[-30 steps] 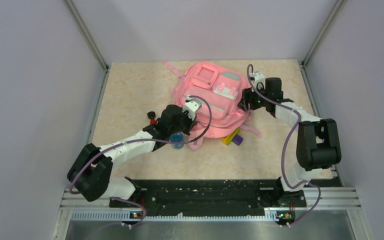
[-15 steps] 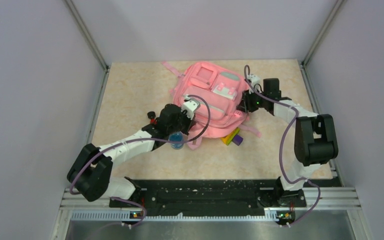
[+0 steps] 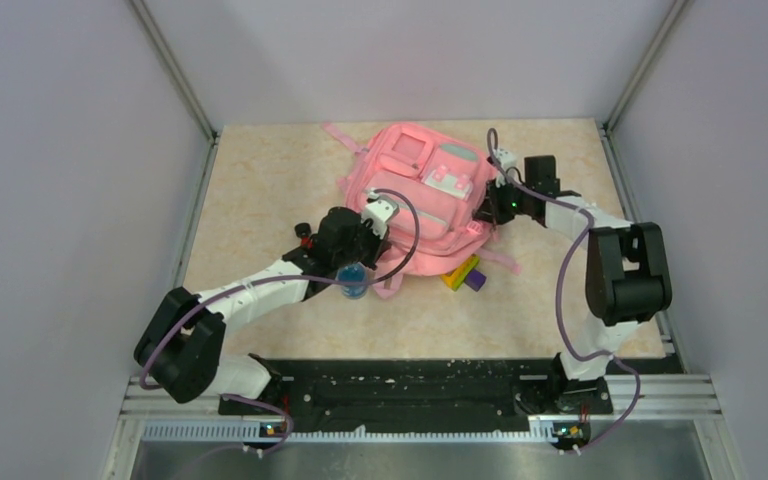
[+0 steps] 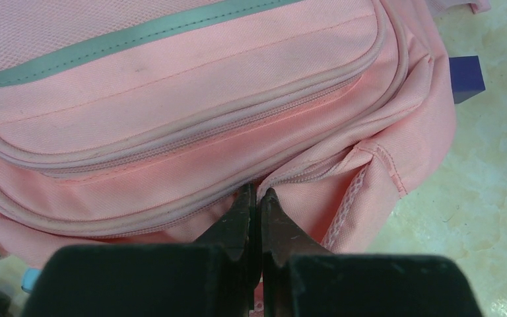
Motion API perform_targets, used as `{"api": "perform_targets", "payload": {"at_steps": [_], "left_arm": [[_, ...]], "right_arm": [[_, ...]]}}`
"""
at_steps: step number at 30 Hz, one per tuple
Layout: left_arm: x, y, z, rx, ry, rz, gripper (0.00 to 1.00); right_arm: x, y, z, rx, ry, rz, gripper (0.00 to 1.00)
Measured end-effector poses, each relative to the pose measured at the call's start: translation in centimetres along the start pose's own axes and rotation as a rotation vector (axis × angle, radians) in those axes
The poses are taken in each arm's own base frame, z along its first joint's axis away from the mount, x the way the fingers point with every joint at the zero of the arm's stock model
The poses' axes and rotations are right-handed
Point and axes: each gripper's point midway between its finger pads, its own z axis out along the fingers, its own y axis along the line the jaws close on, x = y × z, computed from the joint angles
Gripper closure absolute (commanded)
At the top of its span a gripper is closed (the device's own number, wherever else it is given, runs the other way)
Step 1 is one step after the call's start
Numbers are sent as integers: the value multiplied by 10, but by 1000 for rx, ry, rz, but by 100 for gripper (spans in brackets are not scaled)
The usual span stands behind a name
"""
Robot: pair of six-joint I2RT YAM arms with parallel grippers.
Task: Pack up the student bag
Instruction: Unzip the student bag at the center of the board.
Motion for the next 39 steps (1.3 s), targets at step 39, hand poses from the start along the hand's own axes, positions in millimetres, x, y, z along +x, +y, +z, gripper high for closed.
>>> {"api": "perform_targets", "payload": {"at_steps": [39], "left_arm": [[8,-18,26,-72,10,-211,100]], "right_arm": [[29,101,-42,420,149,-52,100]]}}
